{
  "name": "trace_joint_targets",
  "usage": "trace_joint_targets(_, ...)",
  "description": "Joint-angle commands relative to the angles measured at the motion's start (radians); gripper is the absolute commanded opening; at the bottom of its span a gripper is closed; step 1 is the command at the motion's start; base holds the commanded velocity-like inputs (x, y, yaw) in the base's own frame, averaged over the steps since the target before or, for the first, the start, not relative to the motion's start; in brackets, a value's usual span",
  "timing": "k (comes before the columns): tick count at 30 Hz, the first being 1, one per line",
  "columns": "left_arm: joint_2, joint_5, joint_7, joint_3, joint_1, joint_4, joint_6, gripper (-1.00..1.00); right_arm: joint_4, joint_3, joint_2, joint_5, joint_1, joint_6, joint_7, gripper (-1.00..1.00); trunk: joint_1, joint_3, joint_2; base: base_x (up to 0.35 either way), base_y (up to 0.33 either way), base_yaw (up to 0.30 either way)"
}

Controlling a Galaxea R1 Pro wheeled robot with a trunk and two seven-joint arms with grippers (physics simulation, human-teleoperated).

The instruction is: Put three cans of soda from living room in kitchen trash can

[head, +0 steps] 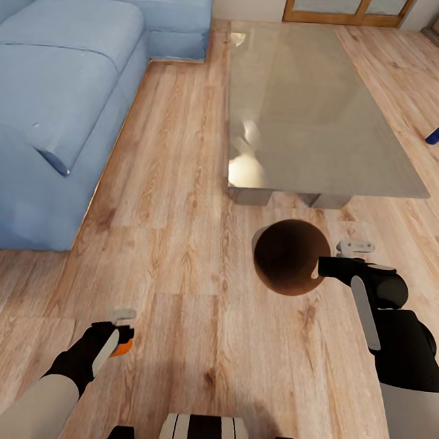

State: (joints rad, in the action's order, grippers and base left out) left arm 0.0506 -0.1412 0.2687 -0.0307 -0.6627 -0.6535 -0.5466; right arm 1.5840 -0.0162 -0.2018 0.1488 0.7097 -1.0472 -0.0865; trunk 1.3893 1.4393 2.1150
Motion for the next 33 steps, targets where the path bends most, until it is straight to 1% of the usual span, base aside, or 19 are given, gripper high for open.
trace_joint_targets(1,0.0,0.0,0.0,0.0,0.0,0.0,0.003,1.0,0.001,0.0,0.0,0.012,0.001,0.0,0.005,-1.0,0.0,0.001,0.0,0.0,0.006,0.0)
trace_joint_targets(9,0.0,0.0,-0.001,0.0,0.0,0.0,0.018,1.0,0.001,-0.003,0.002,0.011,0.0,0.0,0.004,-1.0,0.0,0.009,0.0,0.0,0.086,0.0)
trace_joint_targets(33,0.001,0.0,-0.003,0.001,0.0,0.0,0.019,1.0,-0.001,-0.01,0.007,0.011,0.0,0.0,0.004,-1.0,0.0,0.01,0.0,0.0,0.003,0.0)
